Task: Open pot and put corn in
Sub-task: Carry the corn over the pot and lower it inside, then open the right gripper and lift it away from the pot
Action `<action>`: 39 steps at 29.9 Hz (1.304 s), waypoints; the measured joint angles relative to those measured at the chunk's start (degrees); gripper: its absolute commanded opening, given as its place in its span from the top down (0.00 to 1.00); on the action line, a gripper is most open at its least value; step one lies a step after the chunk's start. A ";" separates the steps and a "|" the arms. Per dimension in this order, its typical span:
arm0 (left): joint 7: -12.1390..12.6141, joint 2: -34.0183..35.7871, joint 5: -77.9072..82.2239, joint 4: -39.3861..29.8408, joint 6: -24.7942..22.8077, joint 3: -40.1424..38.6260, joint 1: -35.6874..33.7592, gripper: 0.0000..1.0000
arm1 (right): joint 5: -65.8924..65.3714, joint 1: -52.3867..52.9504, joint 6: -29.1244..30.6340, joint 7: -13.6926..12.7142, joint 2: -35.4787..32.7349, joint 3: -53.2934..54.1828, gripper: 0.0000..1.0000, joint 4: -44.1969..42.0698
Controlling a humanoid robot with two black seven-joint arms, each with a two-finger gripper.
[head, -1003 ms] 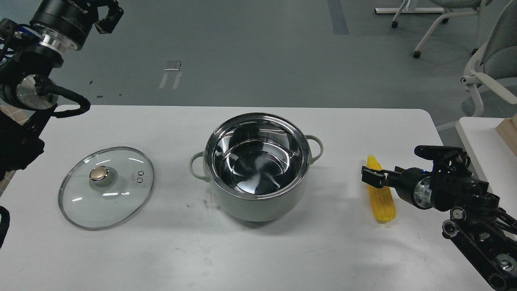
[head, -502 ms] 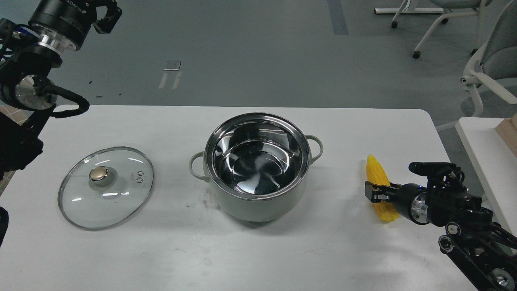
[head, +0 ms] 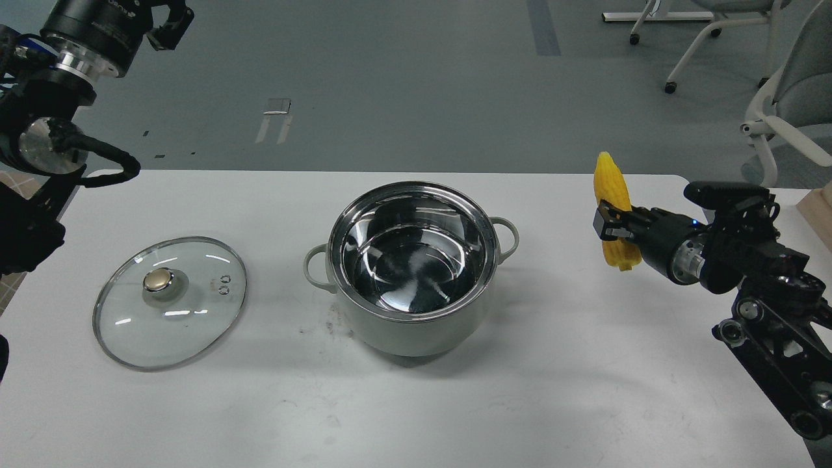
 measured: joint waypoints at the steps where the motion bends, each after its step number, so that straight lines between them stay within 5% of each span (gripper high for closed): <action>1: -0.04 0.05 0.00 -0.01 -0.01 0.00 0.00 0.02 | 0.00 1.33 0.22 -0.17 1.08 -0.68 0.84 0.63; 14: -0.16 0.63 0.09 -0.05 -0.07 -0.08 -0.16 0.02 | -0.38 14.75 2.85 -1.59 19.19 -18.02 0.84 -6.24; 19: -0.17 0.67 0.09 -0.10 -0.07 -0.16 -0.17 0.02 | -0.54 15.69 2.85 -1.59 21.57 -21.49 0.50 -9.65; 22: -0.17 0.69 0.09 -0.13 -0.07 -0.16 -0.17 0.02 | -0.55 15.75 2.85 -1.54 21.96 -21.82 0.41 -9.87; 27: -0.17 0.69 0.09 -0.15 -0.07 -0.17 -0.16 0.02 | -0.42 15.71 2.85 -1.22 22.00 -23.06 0.08 -9.81; 39: -0.06 1.70 0.09 -0.74 -0.43 -0.15 -0.16 0.02 | -0.29 15.96 2.83 -0.87 21.78 -23.08 0.04 -9.01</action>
